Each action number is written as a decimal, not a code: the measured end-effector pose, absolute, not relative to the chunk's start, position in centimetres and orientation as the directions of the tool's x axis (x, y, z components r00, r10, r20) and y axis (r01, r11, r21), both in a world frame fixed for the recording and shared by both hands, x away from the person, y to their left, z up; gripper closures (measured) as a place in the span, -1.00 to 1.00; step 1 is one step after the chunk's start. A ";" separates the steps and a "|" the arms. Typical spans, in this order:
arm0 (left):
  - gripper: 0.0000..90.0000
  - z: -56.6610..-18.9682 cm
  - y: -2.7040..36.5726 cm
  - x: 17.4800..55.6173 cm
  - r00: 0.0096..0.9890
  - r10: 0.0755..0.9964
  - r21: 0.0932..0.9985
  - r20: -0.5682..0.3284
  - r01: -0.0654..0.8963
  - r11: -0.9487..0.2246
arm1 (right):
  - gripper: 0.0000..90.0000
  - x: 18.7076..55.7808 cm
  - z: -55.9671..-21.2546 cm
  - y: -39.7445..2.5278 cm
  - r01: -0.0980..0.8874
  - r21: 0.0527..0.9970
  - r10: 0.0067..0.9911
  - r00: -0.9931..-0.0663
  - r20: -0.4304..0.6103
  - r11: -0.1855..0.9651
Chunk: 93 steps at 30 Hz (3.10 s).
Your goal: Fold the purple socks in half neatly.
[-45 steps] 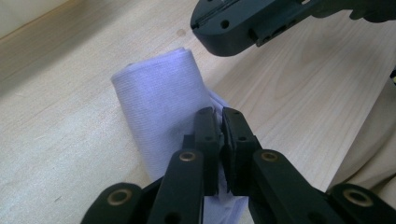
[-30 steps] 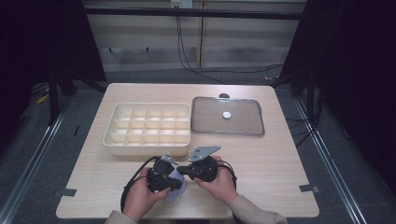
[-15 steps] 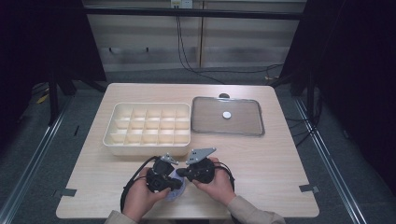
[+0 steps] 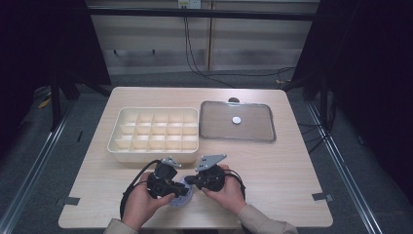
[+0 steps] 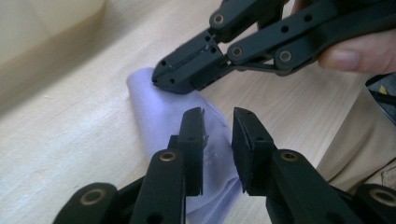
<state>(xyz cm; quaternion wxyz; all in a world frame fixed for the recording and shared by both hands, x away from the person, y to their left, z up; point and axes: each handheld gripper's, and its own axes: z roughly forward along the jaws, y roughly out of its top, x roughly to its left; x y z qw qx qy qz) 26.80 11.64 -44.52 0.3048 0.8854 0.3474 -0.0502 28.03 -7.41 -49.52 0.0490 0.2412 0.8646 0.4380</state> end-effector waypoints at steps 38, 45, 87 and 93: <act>1.00 -46.6 11.8 25.8 0.746 0.609 0.444 -0.270 0.658 -0.609 | 1.00 27.7 -49.6 -7.2 0.364 0.779 0.455 -0.883 0.115 0.511; 1.00 -46.4 11.7 25.5 0.745 0.615 0.449 -0.257 0.656 -0.607 | 1.00 27.7 -49.6 -7.2 0.361 0.780 0.453 -0.884 0.113 0.511; 0.74 -44.4 12.6 26.5 0.703 0.652 0.456 -0.284 0.698 -0.553 | 1.00 27.4 -49.6 -7.1 0.362 0.780 0.447 -0.887 0.118 0.511; 0.58 -44.7 12.4 26.9 0.698 0.657 0.452 -0.285 0.702 -0.550 | 1.00 27.4 -49.6 -7.1 0.361 0.780 0.448 -0.886 0.116 0.511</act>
